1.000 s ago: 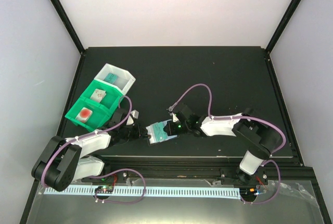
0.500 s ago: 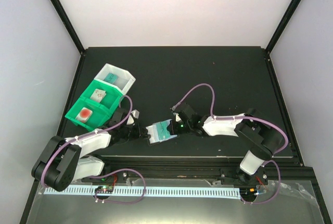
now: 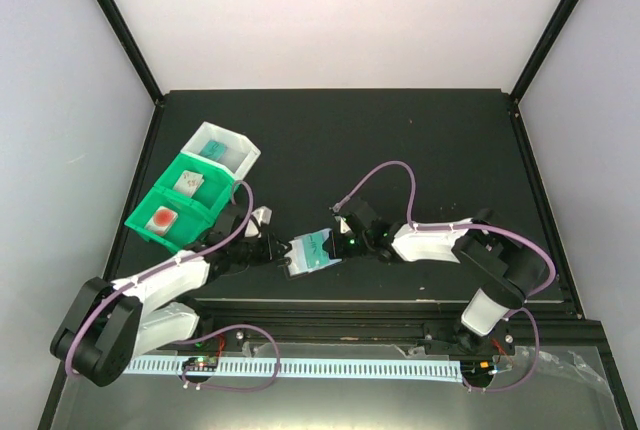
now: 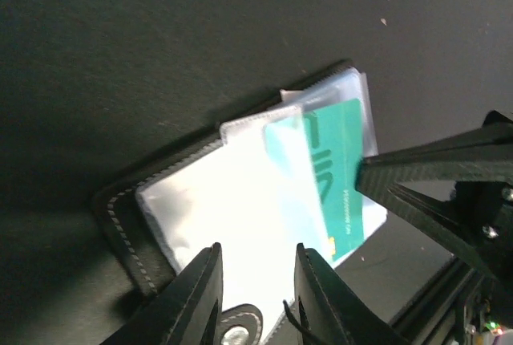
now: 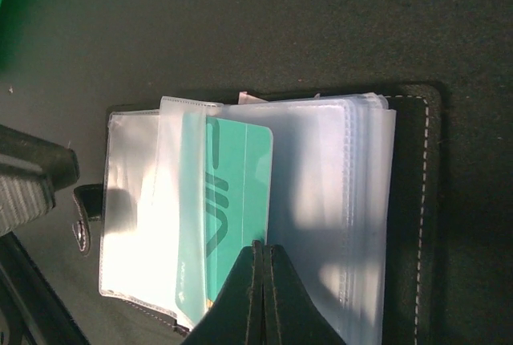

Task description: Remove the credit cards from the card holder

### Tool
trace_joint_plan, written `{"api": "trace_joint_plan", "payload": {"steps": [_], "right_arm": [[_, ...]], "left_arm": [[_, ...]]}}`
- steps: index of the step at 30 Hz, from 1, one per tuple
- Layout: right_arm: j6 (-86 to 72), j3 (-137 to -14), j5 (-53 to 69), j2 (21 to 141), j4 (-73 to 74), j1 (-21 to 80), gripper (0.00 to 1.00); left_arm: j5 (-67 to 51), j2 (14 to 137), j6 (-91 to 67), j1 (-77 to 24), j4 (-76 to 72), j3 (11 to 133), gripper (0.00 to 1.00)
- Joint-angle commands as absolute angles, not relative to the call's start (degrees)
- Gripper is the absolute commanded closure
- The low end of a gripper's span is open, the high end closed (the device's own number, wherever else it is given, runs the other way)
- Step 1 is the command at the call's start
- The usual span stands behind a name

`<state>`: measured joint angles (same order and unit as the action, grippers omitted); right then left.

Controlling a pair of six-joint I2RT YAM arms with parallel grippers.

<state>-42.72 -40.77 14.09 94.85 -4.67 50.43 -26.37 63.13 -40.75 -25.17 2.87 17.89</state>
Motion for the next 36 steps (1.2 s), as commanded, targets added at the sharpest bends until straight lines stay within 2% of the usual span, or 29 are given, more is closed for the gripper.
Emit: {"api": "trace_joint_plan", "payload": {"steps": [1, 5, 12, 23, 31, 36], "right_arm": [[-42.86, -39.65, 13.72, 94.02, -5.54, 49.66, 0.99], [-43.21, -38.87, 15.19, 94.36, -7.12, 49.04, 0.97], [-42.73, -38.1, 17.59, 94.84, -9.6, 48.08, 0.87], [-41.72, -38.41, 21.03, 97.21, -12.04, 47.18, 0.84], [-41.35, -38.02, 20.99, 95.95, -11.84, 47.04, 0.98], [-41.62, -37.29, 19.33, 93.66, -10.43, 46.46, 0.99]], "left_arm": [[-28.29, 63.67, -42.33, -27.19, -1.09, 20.32, 0.72], [-29.26, 67.75, -42.31, -28.38, -4.19, 21.28, 0.79], [-30.9, 76.79, -43.04, -30.2, -10.12, 22.09, 0.9], [-29.38, 82.26, -42.01, -30.62, -11.06, 21.98, 0.94], [-28.48, 82.06, -41.85, -30.63, -10.26, 21.89, 0.94], [-27.98, 81.9, -41.79, -30.63, -9.99, 21.71, 0.94]]}}
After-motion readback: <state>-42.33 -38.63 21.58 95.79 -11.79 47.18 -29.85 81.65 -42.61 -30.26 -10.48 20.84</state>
